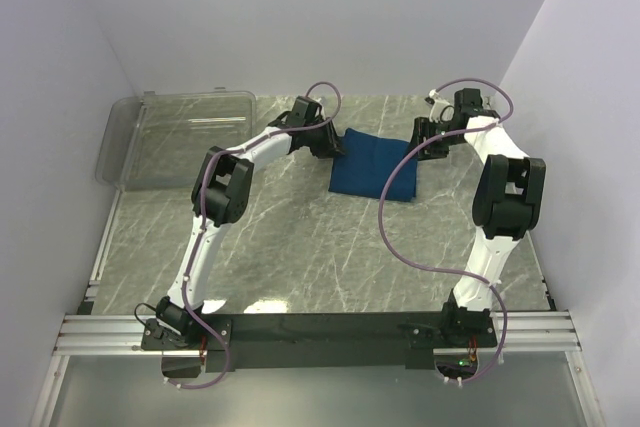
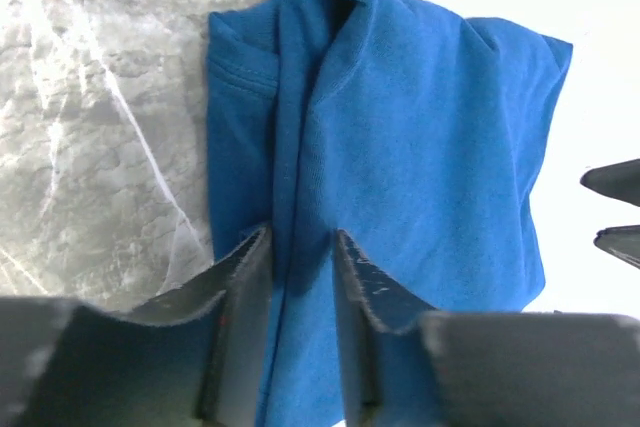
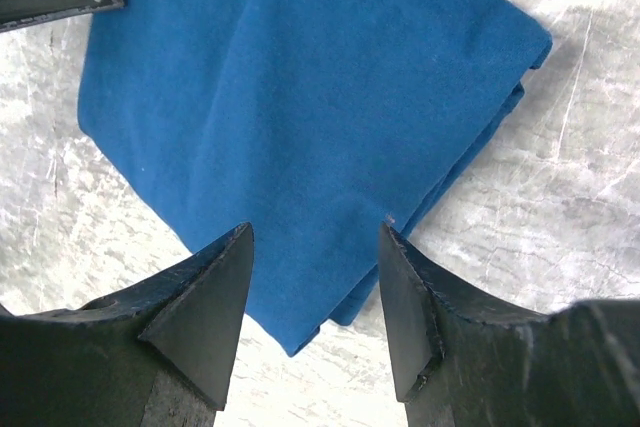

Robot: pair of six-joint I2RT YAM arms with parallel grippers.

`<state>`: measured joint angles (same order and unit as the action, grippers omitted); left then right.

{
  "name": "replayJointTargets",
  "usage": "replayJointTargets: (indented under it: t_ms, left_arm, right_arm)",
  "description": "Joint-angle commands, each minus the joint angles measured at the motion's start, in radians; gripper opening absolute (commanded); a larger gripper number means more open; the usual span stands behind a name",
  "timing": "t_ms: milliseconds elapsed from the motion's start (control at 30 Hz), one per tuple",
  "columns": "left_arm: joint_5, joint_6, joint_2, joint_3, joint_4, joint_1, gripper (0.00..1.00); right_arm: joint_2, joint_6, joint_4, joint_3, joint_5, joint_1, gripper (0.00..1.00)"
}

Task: Fold and stack the t-shirts
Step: Neatly place the folded tshirt to the corner

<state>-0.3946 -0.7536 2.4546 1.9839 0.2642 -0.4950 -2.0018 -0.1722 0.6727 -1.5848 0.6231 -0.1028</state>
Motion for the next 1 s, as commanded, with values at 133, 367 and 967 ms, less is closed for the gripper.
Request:
replayJointTargets:
  t_ms: [133,367,967]
  left_arm:
    - [-0.055,-0.012,-0.032,-0.043,-0.088,-0.007,0.16]
    - [0.034,-0.053,-0.179,-0.233,-0.192,0.018,0.0]
    - [0.034,-0.089,-0.342,-0.425,-0.298,0.027,0.0]
  right_arm:
    - [-0.005,0.011,-0.013,0.002,-0.025,-0.005,0.6]
    - [0.011,0.037,-0.03,-0.001,-0.084,-0.005,0.64]
    - [-0.152,0.198,-0.019,-0.063,-0.114,0.06,0.74]
